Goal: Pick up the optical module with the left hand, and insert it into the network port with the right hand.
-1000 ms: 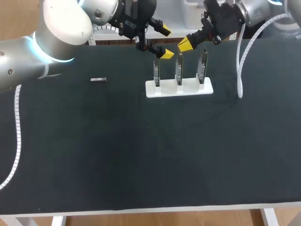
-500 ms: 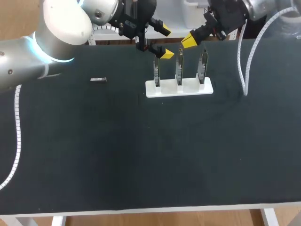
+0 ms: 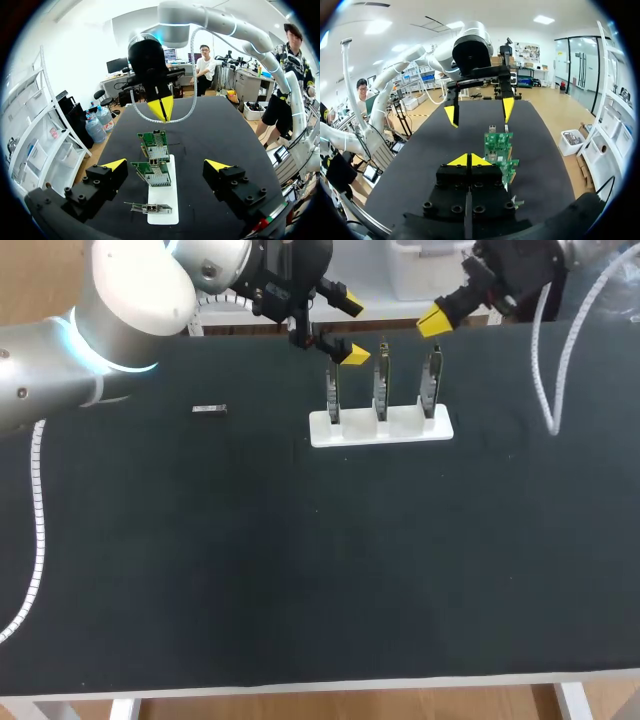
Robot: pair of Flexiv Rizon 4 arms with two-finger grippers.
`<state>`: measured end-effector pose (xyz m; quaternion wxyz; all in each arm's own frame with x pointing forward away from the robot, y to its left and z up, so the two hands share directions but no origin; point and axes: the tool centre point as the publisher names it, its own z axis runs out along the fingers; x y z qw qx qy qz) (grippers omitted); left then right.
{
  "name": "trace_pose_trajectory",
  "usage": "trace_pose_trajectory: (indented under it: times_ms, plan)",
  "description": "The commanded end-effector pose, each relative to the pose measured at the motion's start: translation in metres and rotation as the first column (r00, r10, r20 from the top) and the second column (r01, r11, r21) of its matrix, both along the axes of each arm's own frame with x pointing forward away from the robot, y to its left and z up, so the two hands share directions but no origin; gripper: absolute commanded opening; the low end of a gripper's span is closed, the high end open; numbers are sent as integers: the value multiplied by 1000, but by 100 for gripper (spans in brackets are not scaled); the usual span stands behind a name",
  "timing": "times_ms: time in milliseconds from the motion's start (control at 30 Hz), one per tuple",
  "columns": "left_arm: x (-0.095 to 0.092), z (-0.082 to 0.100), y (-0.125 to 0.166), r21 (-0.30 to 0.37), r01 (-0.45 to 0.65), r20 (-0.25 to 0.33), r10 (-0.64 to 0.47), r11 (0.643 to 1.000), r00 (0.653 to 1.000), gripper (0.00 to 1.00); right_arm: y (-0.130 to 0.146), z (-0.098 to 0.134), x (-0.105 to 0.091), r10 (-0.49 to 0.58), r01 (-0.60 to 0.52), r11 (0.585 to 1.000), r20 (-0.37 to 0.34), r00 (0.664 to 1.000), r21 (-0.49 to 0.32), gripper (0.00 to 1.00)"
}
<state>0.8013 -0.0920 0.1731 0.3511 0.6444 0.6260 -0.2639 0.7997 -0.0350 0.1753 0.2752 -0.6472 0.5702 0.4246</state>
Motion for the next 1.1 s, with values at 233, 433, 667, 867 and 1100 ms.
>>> trace_pose_trajectory:
  times_ms: [233, 433, 667, 867, 1100]
  plan:
    - [-1, 1, 0, 4, -3, -1, 3, 1000, 1000, 100, -30, 3, 7, -23, 23, 1000, -12, 1000, -6, 0]
    - [-1, 1, 0, 4, -3, -1, 3, 1000, 1000, 100, -35, 7, 14, -19, 19, 1000, -5, 1000, -20, 0]
    - [-1, 1, 0, 4, -3, -1, 3, 1000, 1000, 100, -31, 6, 17, -17, 16, 999, -38, 999, -32, 100]
    - [-1, 1, 0, 4, -3, -1, 3, 1000, 1000, 100, -31, 6, 17, -17, 16, 999, -38, 999, -32, 100]
    - [-1, 1, 0, 4, -3, -1, 3, 1000, 1000, 100, -31, 6, 17, -17, 16, 999, -38, 999, -32, 100]
